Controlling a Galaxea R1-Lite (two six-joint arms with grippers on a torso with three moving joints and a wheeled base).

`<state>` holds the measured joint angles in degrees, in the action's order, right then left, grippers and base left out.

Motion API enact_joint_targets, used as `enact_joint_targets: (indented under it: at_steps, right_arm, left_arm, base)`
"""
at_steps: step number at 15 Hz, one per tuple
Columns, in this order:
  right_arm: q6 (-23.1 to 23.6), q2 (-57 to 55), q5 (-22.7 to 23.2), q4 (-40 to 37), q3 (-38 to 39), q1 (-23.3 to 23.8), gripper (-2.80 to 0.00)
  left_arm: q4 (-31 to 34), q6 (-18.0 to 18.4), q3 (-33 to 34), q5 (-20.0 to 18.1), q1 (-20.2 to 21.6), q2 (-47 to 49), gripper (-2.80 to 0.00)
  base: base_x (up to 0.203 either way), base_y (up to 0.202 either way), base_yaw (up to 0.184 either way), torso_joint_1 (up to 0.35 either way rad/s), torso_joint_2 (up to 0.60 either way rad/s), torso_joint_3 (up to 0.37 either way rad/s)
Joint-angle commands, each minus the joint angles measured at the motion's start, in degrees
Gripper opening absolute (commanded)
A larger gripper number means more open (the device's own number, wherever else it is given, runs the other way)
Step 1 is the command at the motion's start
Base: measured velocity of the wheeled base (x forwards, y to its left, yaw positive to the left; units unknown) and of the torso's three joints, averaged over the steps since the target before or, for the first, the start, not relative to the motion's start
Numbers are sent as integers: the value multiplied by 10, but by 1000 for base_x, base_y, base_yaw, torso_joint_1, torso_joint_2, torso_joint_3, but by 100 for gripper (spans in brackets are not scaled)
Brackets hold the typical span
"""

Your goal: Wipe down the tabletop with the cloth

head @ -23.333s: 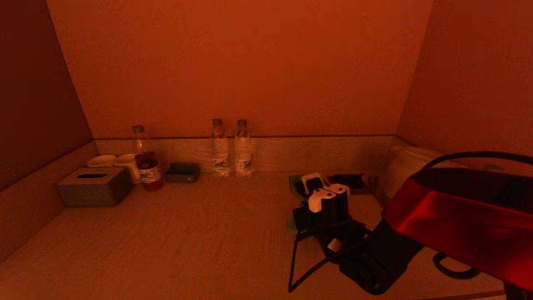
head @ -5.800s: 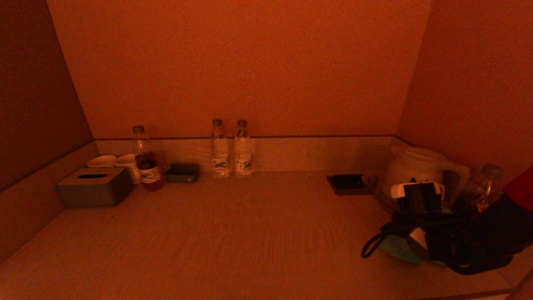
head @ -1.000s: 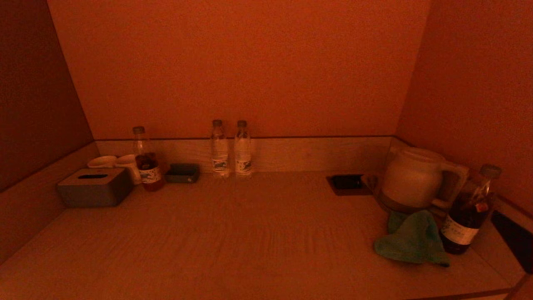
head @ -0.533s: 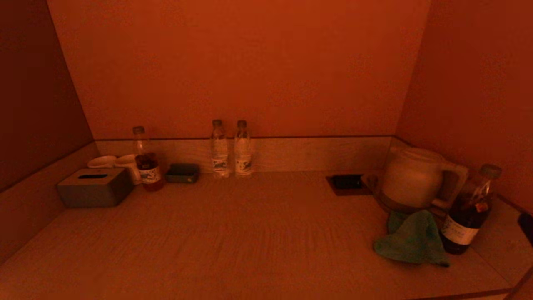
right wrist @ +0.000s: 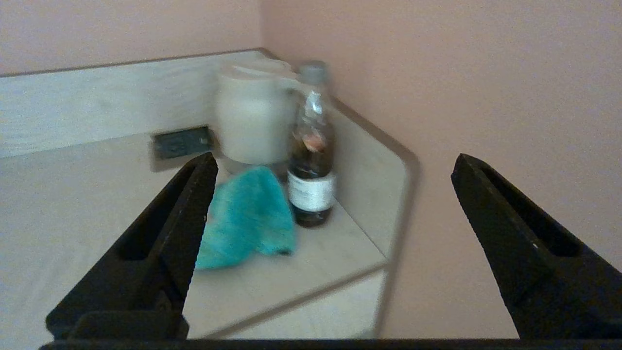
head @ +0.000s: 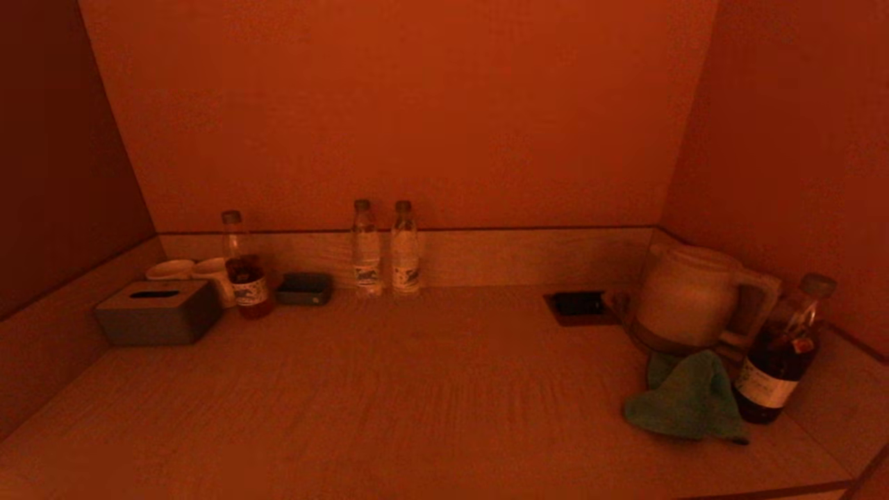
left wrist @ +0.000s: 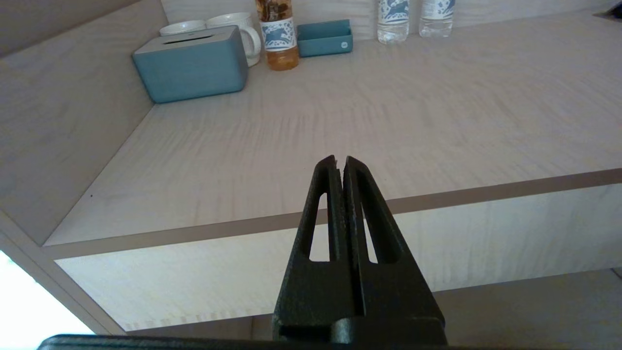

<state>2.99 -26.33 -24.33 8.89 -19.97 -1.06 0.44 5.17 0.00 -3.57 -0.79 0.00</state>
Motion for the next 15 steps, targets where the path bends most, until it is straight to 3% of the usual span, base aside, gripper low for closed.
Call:
enact_joint_targets:
  at_steps: [1, 8, 15]
  right_arm:
    - [0, 26, 1, -11, 7, 11, 0]
    - [-19, 127, 17, -55, 52, 33, 0]
    - [-48, 233, 88, -123, 62, 19, 0]
  left_arm:
    - [0, 0, 0, 0, 0, 0, -280]
    - [0, 0, 0, 0, 0, 0, -280]
    - [0, 0, 0, 0, 1, 0, -280]
  base:
    - [0, 0, 0, 0, 0, 0]
    - [0, 0, 0, 0, 0, 0]
    - [0, 0, 0, 0, 0, 0]
